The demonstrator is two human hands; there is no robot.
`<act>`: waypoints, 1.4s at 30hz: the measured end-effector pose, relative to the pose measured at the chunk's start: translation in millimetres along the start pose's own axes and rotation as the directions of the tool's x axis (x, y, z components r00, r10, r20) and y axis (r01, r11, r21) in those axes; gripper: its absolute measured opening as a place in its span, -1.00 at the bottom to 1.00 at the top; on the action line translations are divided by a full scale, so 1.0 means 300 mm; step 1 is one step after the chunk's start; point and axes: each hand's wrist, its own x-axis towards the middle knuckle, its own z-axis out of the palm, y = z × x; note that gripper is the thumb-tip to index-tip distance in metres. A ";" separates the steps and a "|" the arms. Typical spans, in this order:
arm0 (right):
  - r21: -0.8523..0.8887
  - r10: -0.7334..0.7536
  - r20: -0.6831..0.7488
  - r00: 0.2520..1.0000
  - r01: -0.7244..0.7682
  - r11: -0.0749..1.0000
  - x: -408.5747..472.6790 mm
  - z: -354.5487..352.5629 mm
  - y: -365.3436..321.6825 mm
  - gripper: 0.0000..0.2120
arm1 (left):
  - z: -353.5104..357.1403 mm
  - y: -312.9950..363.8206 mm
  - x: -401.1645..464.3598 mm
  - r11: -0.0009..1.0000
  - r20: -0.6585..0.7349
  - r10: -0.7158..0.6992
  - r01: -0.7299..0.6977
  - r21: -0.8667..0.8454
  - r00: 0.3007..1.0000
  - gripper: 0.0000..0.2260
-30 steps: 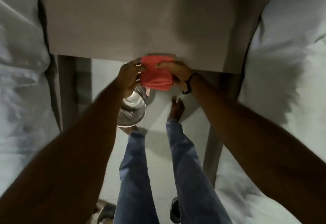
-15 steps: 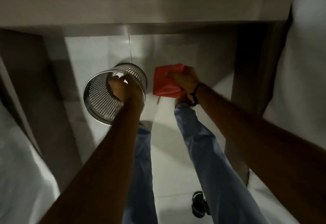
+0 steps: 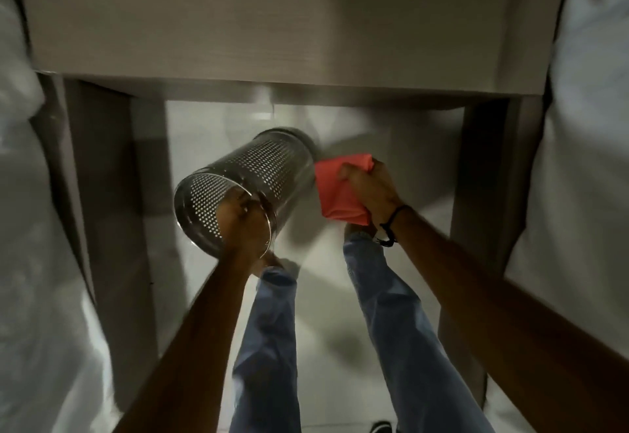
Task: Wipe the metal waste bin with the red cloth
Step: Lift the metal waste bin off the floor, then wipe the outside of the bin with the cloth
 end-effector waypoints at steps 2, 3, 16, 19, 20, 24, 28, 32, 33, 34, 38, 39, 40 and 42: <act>0.023 -0.031 -0.001 1.000 0.031 0.999 -0.009 0.035 -0.014 -0.75 | -0.083 -0.033 -0.002 0.969 0.135 -0.091 0.120 -0.218 0.987 -0.90; 0.022 -0.045 -0.011 0.999 0.046 0.999 -0.016 0.061 -0.018 -0.72 | -0.118 -0.049 0.006 0.944 0.214 -0.094 0.155 -0.291 0.972 -0.86; -0.269 -0.497 0.370 0.785 0.603 0.751 -0.215 0.513 0.123 -0.40 | -0.219 -0.166 0.170 0.596 0.411 -0.213 0.451 -0.664 0.887 -0.27; -0.399 -0.509 0.511 0.693 0.715 0.574 -0.229 0.535 0.181 -0.24 | -0.206 -0.138 0.176 0.508 0.439 -0.180 0.465 -0.725 0.881 -0.17; -0.410 -0.505 0.515 0.693 0.717 0.565 -0.225 0.543 0.185 -0.23 | -0.203 -0.129 0.174 0.519 0.446 -0.169 0.464 -0.718 0.879 -0.15; -0.443 -0.462 0.533 0.709 0.699 0.561 -0.176 0.562 0.136 -0.25 | -0.203 -0.090 0.181 0.545 0.448 -0.146 0.449 -0.708 0.882 -0.14; -0.431 -0.458 0.553 0.696 0.709 0.558 -0.113 0.597 0.034 -0.34 | -0.197 -0.086 0.182 0.615 0.464 -0.109 0.426 -0.664 0.879 -0.20; -0.449 -0.476 0.551 0.685 0.724 0.523 -0.064 0.607 -0.044 -0.36 | -0.204 -0.095 0.193 0.678 0.464 -0.092 0.397 -0.619 0.881 -0.23; -0.450 -0.477 0.564 0.674 0.735 0.507 -0.069 0.596 -0.030 -0.35 | -0.213 -0.092 0.208 0.680 0.476 -0.091 0.403 -0.612 0.875 -0.19; -0.460 -0.471 0.588 0.658 0.750 0.475 -0.086 0.583 0.001 -0.34 | -0.225 -0.091 0.225 0.670 0.486 -0.098 0.419 -0.613 0.868 -0.14; -0.551 -0.414 0.671 0.615 0.787 0.275 -0.157 0.549 0.141 -0.32 | -0.233 -0.098 0.279 0.631 0.457 -0.110 0.417 -0.654 0.883 -0.01; -0.569 -0.409 0.664 0.626 0.778 0.267 -0.159 0.548 0.151 -0.32 | -0.228 -0.102 0.277 0.641 0.441 -0.105 0.400 -0.655 0.891 -0.02; -0.582 -0.410 0.651 0.639 0.767 0.271 -0.155 0.549 0.149 -0.32 | -0.222 -0.105 0.265 0.655 0.426 -0.101 0.382 -0.652 0.899 -0.04; -0.576 -0.431 0.621 0.654 0.754 0.315 -0.143 0.552 0.119 -0.34 | -0.211 -0.116 0.229 0.673 0.434 -0.086 0.374 -0.638 0.897 -0.12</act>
